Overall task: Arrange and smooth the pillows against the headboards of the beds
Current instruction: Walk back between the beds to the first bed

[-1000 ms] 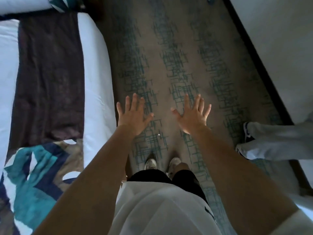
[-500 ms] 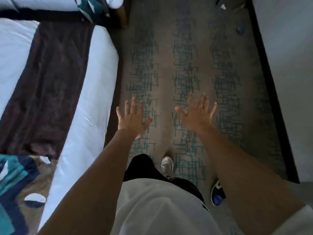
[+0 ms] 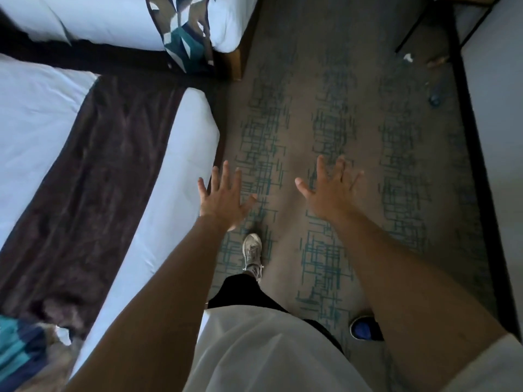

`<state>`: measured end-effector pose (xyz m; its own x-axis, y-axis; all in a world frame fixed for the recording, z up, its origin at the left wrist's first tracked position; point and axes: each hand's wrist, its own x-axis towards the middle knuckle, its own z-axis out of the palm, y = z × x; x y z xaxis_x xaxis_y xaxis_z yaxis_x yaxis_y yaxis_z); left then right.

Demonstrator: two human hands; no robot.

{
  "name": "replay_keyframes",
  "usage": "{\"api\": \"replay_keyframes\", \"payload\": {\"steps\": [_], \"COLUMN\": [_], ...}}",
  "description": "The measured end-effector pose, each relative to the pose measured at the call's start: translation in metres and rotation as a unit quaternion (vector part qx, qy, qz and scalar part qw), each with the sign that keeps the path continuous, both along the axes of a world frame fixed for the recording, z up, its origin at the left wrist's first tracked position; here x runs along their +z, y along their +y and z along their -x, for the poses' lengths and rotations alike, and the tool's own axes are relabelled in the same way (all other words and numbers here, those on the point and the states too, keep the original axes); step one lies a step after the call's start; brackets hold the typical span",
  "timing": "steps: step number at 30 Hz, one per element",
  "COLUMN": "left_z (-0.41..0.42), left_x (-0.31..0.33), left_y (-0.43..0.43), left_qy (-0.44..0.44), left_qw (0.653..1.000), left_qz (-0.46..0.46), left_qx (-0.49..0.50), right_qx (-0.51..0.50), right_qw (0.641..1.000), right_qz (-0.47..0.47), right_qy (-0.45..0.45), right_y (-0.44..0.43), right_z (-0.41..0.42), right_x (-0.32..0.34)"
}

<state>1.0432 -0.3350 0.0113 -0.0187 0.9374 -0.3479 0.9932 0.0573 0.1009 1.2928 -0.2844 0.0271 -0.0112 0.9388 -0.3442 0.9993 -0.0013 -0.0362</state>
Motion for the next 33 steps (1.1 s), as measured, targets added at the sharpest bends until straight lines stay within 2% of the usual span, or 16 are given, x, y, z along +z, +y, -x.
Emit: {"api": "replay_keyframes", "payload": {"steps": [6,15,20,23,33], "left_z": [0.044,0.102,0.118,0.128,0.146], "left_x": [0.016,0.014,0.004,-0.004,-0.004], "left_y": [0.104,0.215,0.274,0.313,0.477], "left_qy": [-0.014,-0.001,0.01,0.019,0.015], "left_qw": [1.0,0.997,0.995,0.993,0.97], "left_qz": [-0.005,-0.015,-0.022,-0.024,-0.028], "left_qx": [0.019,0.07,0.096,0.117,0.242], "right_qx": [0.012,0.018,0.056,0.068,0.203], "right_qw": [0.999,1.0,0.998,0.997,0.978], "right_qz": [-0.021,0.001,-0.021,-0.022,-0.034], "right_qy": [0.029,0.019,0.009,0.038,0.027], "right_y": [0.101,0.225,0.304,0.357,0.563], "right_z": [0.051,0.095,0.11,0.125,0.19], "right_x": [0.003,-0.004,-0.015,-0.02,-0.01]}}
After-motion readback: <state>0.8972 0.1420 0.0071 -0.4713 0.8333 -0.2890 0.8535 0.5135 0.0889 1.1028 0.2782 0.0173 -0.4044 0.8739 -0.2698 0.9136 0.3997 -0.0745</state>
